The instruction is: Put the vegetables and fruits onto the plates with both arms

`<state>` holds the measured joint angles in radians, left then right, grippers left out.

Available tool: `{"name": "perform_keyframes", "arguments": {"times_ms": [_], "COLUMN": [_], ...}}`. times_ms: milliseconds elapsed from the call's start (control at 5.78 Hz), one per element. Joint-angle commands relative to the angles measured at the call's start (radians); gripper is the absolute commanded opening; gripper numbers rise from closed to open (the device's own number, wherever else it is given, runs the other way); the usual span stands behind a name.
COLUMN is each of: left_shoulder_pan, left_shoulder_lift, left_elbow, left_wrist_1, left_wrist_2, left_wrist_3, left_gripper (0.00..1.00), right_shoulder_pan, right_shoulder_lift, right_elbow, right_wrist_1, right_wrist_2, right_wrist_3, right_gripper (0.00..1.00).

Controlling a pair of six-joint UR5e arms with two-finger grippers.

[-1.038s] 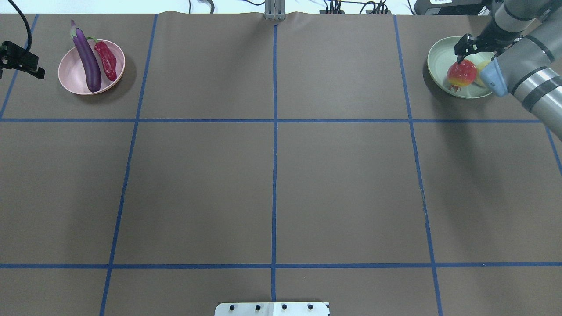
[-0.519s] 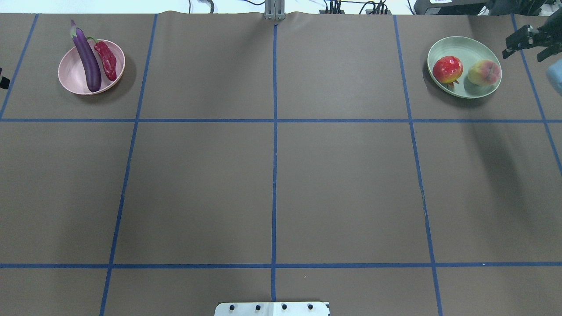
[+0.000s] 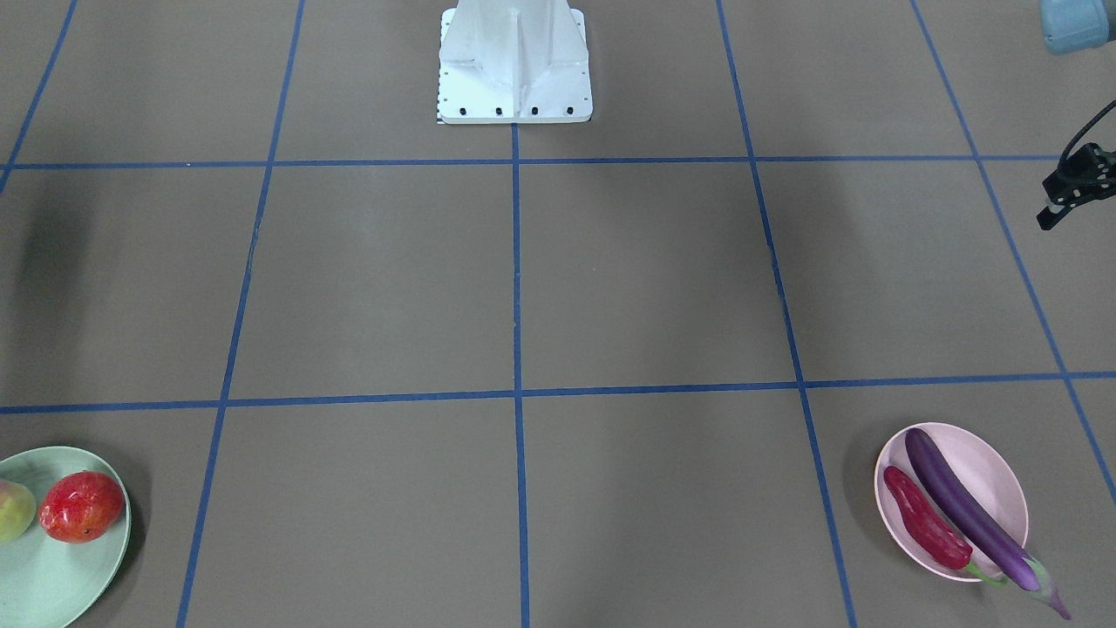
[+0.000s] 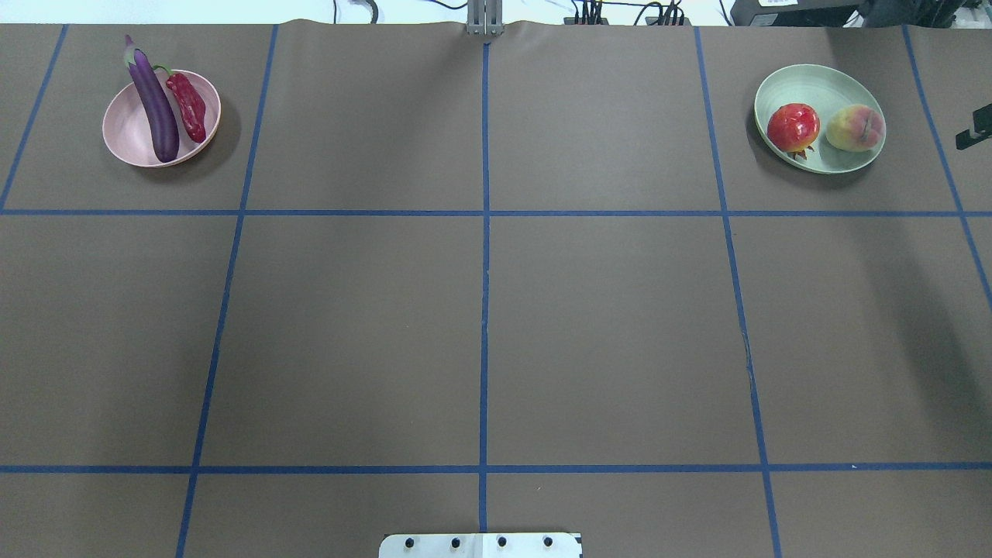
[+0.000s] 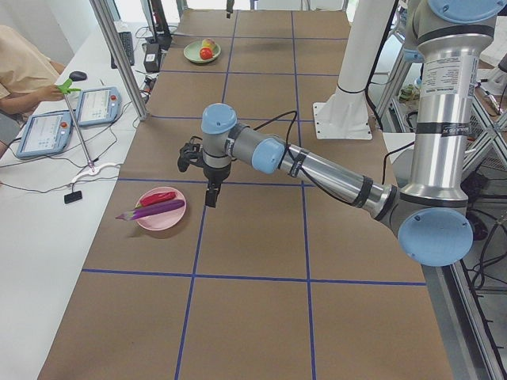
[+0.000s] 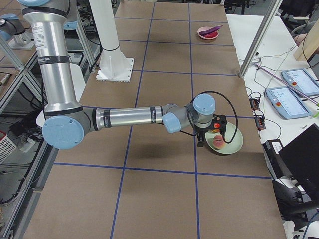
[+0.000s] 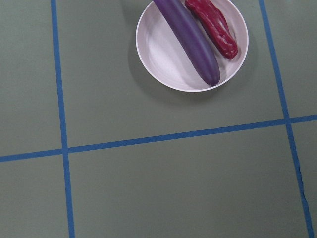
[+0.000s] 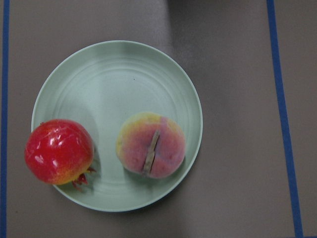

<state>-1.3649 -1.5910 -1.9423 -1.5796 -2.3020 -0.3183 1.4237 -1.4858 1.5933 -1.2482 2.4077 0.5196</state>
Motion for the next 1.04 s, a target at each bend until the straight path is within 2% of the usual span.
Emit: {"name": "perform_keyframes", "arguments": {"times_ms": [0, 346, 692, 865], "left_shoulder_pan": [-0.032, -0.077, -0.077, -0.077], "left_shoulder_lift": [-0.004, -0.003, -0.041, -0.05], "left_elbow": [0.047, 0.109, 0.111, 0.111], "left_wrist_1": [0.027, 0.03, 0.114, 0.127], "left_wrist_2": [-0.036, -0.091, -0.094, -0.093], "left_wrist_3": [0.043, 0.105, 0.104, 0.104], "left_gripper": [1.0, 1.0, 1.0, 1.0], "right_shoulder_pan": [0.02, 0.035, 0.044, 0.061], "right_shoulder_lift": [-0.143, -0.22, -0.272, -0.26], "right_elbow": [0.156, 0.198, 0.2, 0.201], "right_wrist_1": [-0.002, -0.002, -0.023, -0.11], "right_wrist_2": [0.007, 0.007, -0.007, -0.009], "right_wrist_3": [-0.001, -0.053, -0.27, -0.386], "right_gripper": [1.0, 1.0, 1.0, 1.0]}}
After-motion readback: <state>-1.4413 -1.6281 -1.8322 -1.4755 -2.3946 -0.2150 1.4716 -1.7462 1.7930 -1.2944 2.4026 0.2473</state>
